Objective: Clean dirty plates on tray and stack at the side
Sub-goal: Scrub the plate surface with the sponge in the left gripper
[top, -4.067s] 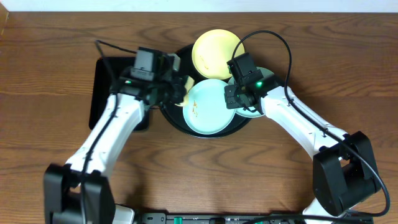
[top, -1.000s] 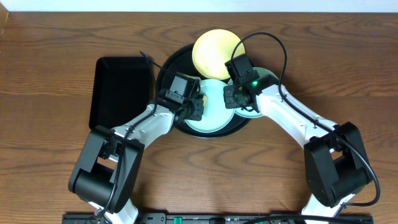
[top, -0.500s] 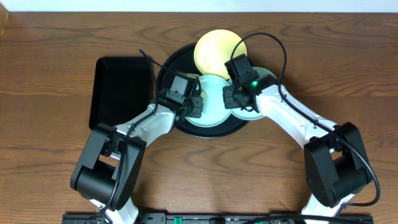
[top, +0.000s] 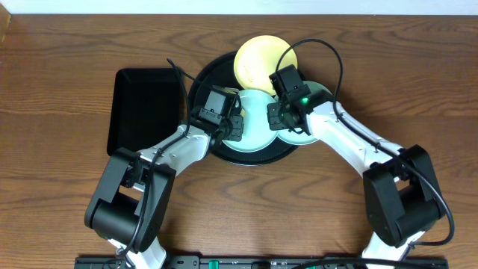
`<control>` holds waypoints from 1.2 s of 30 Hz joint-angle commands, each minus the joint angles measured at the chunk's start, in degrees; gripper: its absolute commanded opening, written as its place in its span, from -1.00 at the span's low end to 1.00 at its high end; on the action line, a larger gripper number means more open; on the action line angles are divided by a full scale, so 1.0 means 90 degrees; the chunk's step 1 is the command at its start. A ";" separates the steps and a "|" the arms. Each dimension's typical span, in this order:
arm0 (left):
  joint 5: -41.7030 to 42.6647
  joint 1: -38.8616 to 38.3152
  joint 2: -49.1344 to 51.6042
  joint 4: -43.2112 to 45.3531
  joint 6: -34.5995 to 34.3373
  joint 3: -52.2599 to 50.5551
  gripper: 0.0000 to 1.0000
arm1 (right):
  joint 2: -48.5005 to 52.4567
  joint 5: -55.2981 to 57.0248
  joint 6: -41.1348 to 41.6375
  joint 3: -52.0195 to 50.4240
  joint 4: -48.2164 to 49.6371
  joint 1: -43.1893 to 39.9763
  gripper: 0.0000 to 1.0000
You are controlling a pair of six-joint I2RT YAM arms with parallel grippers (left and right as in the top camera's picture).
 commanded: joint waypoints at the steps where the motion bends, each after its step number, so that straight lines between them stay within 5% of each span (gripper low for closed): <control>1: -0.0228 0.0005 0.0211 -0.0022 0.0036 -0.0087 -0.85 | 0.0158 0.0155 -0.0046 0.0070 0.0073 -0.0027 -0.38; 3: -0.0228 0.0005 0.0211 -0.0022 0.0034 -0.0087 -0.84 | 0.0206 0.0216 -0.0041 0.0070 0.0126 -0.0034 -0.37; 12: -0.0228 0.0005 0.0211 -0.0022 0.0036 -0.0087 -0.85 | 0.0583 0.0019 -0.0039 0.0070 0.0321 -0.0022 -0.98; 36: -0.0568 0.0005 0.0211 0.0622 0.0036 -0.0087 -0.85 | 0.0556 0.0019 -0.0206 0.0078 0.0299 -0.0022 -0.98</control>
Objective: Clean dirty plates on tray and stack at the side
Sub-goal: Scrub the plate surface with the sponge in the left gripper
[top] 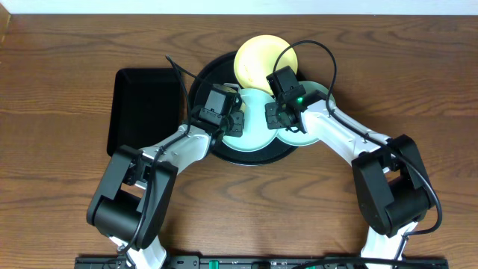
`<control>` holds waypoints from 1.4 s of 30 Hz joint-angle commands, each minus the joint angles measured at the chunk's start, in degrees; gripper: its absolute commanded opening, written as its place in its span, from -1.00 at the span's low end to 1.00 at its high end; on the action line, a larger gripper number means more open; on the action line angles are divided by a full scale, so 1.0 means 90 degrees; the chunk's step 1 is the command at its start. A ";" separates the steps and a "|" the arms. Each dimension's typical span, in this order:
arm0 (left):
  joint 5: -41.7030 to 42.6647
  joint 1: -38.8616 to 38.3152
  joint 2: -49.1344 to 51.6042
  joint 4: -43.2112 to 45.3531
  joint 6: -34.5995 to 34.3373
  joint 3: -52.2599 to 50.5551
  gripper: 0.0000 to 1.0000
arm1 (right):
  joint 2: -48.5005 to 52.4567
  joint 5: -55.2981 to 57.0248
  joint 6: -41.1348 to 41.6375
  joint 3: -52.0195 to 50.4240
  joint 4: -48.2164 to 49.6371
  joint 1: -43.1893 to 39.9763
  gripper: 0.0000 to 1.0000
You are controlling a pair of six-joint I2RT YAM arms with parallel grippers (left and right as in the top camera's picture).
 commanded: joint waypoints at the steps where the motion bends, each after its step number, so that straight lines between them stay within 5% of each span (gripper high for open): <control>1: -0.0277 0.0005 0.0107 0.0032 0.0039 -0.0075 -0.85 | 0.0117 -0.0049 -0.0219 0.0022 -0.0073 -0.0019 -0.98; 42: -0.1273 0.0304 0.0323 0.2072 0.0930 -0.0073 -0.85 | 0.0117 -0.0049 -0.0270 0.0022 -0.0070 -0.0024 -0.98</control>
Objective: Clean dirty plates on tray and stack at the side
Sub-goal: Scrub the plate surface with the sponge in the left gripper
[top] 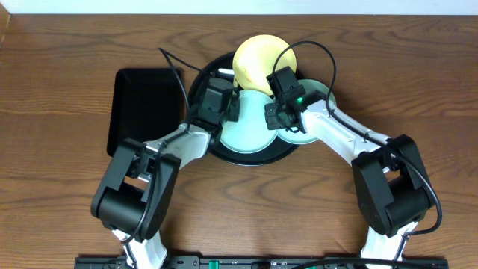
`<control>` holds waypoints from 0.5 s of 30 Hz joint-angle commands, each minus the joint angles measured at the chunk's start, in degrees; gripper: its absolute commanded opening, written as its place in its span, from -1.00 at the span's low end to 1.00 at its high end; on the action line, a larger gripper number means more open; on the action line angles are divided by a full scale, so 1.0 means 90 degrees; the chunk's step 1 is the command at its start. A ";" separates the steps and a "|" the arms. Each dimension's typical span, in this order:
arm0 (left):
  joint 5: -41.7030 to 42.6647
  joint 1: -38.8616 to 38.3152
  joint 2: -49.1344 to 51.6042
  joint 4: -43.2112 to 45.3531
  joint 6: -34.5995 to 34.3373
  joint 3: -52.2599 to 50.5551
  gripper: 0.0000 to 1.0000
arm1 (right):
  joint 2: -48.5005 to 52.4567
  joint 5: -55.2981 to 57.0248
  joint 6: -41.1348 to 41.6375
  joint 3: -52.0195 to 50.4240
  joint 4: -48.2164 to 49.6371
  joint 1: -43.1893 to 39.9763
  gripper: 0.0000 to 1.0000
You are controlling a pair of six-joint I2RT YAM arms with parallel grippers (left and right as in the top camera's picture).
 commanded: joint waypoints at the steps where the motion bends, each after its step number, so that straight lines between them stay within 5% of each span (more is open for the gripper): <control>1: -0.0202 0.0160 -0.0044 0.0282 0.0367 -0.0049 -0.84 | 0.0117 0.0000 -0.0206 0.0022 -0.0058 -0.0024 -0.98; 5: -0.0197 0.0158 -0.0566 0.0109 0.0350 -0.0049 -0.85 | 0.0117 0.0000 -0.0206 0.0022 -0.0058 -0.0024 -0.98; 15: 0.0306 -0.0248 -0.1530 -0.2237 0.0170 -0.0051 -0.85 | 0.0117 -0.0002 -0.0204 0.0022 -0.0039 -0.0024 -0.98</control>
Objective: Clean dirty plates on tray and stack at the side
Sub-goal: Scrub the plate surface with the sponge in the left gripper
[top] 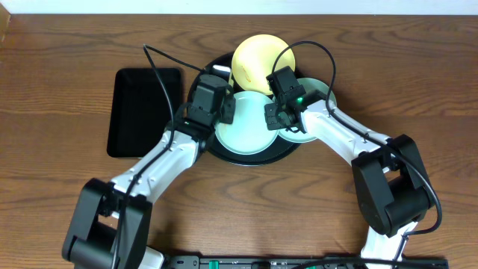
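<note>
A round black tray (200, 84) sits mid-table and carries a yellow plate (258, 60) at its far side and mint-green plates (246, 131) nearer me. My left gripper (226, 108) is at the left rim of the big mint plate, just below the yellow plate's lower-left edge. Its fingers are hidden under the wrist. My right gripper (275, 118) rests over the mint plates at the yellow plate's right edge, with its fingers also hidden. A small white thing (220, 69) lies on the tray by the yellow plate.
A black rectangular tray (143, 112) lies flat to the left of the round tray. Cables loop over both wrists. Bare wooden table (60, 90) surrounds the trays, and the arm bases stand at the near edge.
My left wrist has shifted slightly left and away from me, and its arm now stretches out from a base further left. The yellow plate sits a touch further left. The right arm is unchanged.
At first both grippers were over the mint plates on the round tray, the left one low at the plate's left side. The right arm barely moved afterwards. The left wrist then stood higher on the tray's left side, uncovering the white thing, and the yellow plate has shifted slightly left.
</note>
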`<control>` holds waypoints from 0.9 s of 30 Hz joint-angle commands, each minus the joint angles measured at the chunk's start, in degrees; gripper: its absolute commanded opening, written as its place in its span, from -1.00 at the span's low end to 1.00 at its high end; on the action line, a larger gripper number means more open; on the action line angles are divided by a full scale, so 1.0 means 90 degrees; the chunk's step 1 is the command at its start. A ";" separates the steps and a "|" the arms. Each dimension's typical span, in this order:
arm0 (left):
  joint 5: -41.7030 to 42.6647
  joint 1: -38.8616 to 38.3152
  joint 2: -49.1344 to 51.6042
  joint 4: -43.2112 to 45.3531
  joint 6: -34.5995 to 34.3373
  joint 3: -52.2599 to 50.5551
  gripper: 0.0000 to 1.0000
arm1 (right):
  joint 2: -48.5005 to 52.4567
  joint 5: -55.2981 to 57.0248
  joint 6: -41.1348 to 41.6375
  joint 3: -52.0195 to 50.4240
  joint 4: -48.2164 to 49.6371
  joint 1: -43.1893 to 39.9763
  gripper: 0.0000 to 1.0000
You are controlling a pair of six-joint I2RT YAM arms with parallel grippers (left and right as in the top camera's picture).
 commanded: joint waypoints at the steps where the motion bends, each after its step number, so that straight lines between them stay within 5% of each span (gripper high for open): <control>1: 0.0214 -0.0160 0.0109 -0.0423 -0.0051 -0.0012 -0.85 | 0.0117 0.0032 -0.0146 0.0022 -0.0034 -0.0024 -0.98; 6: 0.0240 -0.0245 0.0488 -0.0811 -0.0109 -0.0022 -0.85 | 0.0117 0.0032 -0.0146 0.0022 -0.0034 -0.0024 -0.98; 27: 0.0085 -0.0243 0.1921 0.0313 -0.0204 -0.0024 -0.84 | 0.0117 0.0032 -0.0148 0.0022 -0.0034 -0.0024 -0.98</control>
